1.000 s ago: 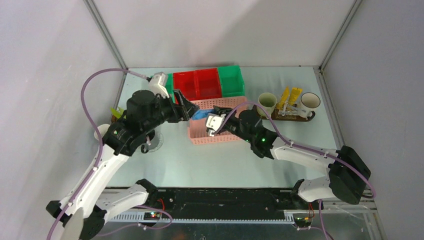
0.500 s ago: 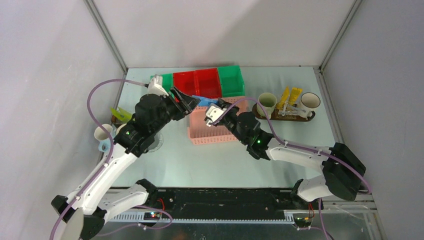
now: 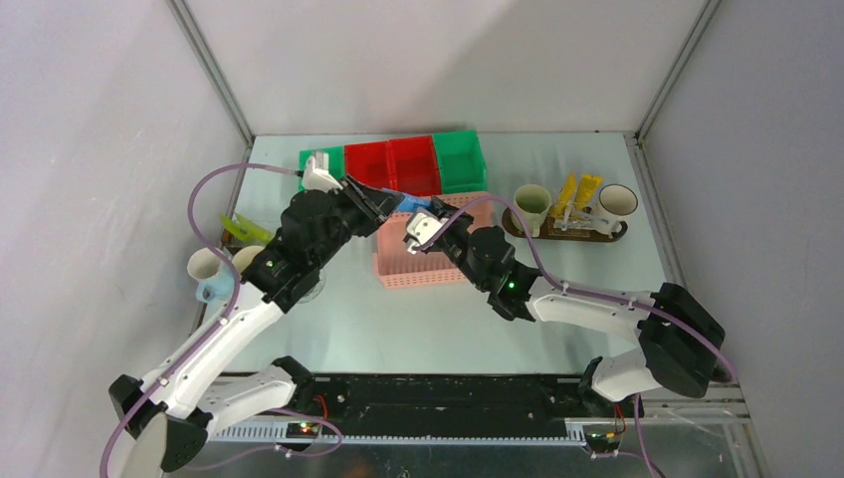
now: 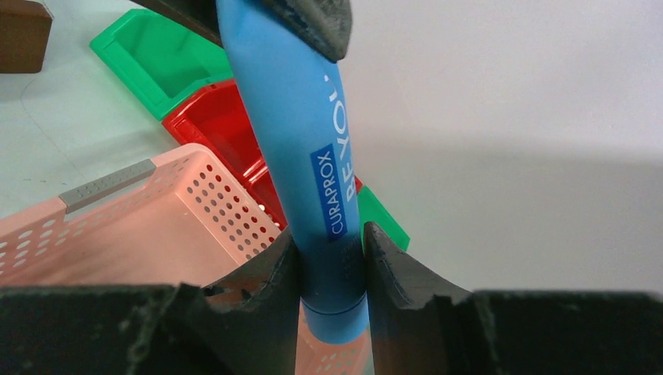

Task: Prepare toiletry sets of a toothbrush and toothpaste on the tray
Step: Pick up the toothpaste from the storage box.

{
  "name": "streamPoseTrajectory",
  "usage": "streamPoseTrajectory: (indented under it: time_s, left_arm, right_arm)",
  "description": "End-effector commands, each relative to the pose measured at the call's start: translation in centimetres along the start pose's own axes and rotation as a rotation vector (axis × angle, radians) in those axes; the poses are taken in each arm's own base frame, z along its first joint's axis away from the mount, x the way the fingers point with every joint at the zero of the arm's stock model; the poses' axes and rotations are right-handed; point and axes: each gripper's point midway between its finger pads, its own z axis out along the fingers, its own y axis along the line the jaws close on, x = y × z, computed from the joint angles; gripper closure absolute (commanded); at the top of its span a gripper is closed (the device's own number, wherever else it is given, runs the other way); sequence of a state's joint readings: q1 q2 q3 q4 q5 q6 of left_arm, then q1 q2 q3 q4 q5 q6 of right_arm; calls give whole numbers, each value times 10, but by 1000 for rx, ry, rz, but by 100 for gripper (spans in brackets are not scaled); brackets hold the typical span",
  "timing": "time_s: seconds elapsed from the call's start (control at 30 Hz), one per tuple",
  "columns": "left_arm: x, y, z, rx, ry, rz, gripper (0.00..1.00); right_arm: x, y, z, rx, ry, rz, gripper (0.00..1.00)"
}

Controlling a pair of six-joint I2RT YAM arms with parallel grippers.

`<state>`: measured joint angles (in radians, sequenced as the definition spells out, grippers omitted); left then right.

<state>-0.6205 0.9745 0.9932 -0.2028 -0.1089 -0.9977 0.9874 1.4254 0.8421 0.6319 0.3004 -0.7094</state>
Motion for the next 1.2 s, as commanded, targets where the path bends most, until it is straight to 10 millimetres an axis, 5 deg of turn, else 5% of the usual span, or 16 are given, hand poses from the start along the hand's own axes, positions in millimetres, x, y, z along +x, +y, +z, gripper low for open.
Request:
streamPoseTrajectory:
  time_s: [0.0,0.17,0.47,0.67,0.97,1.17]
  left_arm:
    - [-9,-13,0,41,-52,-22,76]
    - [-13,-11,-5,29,-75,-7,99]
    - [-43,-6,-26,-71,-141,221,100]
    - [-74,11,-47,-230,-178,463,100]
    - [-119,68,-81,-480,-185,613,100]
    - [-149,109,-105,-671,-198,648,100]
  right_arm:
    - [-32,-20,4,80,-81,65,86]
    - [-35,-17,2,69,-83,79,82]
    - [-40,-18,-6,48,-84,133,35]
    - [-46,-24,-17,29,-85,169,15]
    - [-38,-40,-51,40,-53,252,1]
    - [-25,-57,-75,70,-27,295,0]
